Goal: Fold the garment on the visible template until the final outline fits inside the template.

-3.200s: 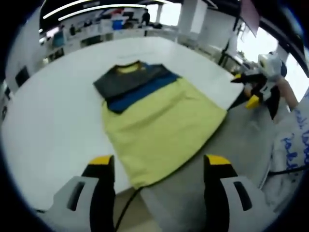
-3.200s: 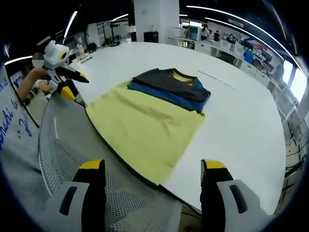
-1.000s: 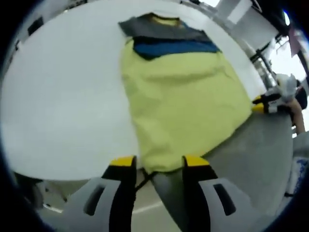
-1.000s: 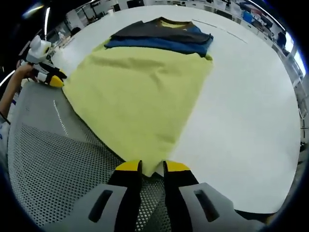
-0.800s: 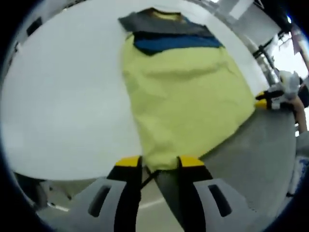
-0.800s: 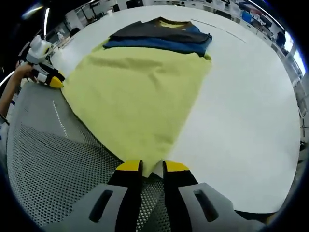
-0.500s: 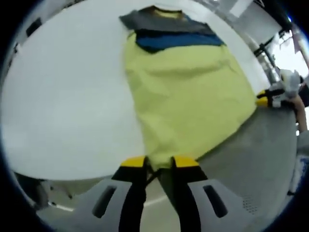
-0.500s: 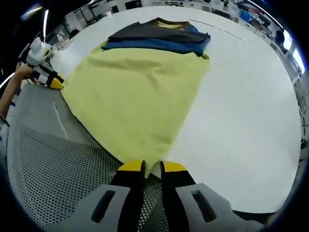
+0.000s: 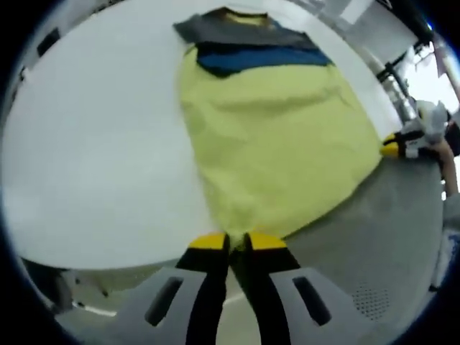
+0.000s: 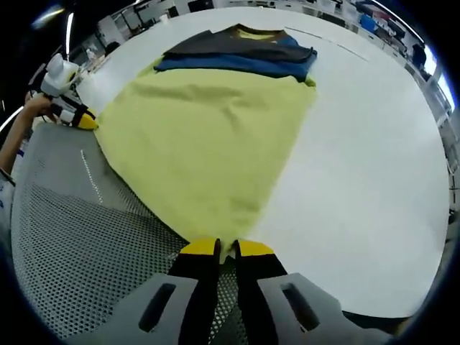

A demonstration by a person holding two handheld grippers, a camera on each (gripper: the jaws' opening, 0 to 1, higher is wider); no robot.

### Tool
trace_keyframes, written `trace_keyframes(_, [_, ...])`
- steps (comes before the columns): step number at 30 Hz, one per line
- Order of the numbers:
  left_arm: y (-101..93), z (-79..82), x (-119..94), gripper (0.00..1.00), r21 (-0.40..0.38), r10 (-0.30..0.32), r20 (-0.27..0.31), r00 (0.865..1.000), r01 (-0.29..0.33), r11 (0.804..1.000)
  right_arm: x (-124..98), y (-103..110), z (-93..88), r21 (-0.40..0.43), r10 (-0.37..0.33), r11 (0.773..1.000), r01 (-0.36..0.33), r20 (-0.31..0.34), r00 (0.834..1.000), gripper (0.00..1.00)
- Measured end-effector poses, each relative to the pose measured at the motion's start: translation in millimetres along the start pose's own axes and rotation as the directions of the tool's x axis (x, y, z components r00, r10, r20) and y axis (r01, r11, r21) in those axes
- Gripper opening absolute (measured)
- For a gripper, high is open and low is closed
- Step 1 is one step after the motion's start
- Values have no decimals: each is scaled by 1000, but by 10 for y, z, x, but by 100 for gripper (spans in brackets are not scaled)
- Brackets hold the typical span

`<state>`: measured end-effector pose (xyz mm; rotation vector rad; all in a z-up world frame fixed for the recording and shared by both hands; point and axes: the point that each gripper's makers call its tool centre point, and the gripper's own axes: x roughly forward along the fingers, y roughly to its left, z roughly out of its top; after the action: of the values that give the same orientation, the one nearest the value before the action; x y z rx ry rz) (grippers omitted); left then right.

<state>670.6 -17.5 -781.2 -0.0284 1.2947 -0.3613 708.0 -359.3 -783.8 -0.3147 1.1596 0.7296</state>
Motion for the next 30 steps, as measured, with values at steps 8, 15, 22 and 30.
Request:
trace_keyframes(8, [-14, 3, 19, 2, 1, -4, 7, 1000, 4, 1000, 2, 7, -10, -1, 2, 1000, -2, -6, 1000, 7])
trace_keyframes(15, [-19, 1, 18, 1, 15, -8, 4, 1000, 8, 1000, -3, 8, -15, -13, 0, 1000, 0, -11, 1000, 6])
trace_keyframes(22, [-19, 3, 5, 0, -20, -2, 6, 1000, 2, 1000, -84, 9, 29, -3, -2, 1000, 2, 21, 1000, 3])
trace_keyframes(30, [-48, 37, -98, 0, 2, 7, 61, 998, -7, 1000, -218, 5, 122, 18, 2, 1000, -4, 100, 995, 3])
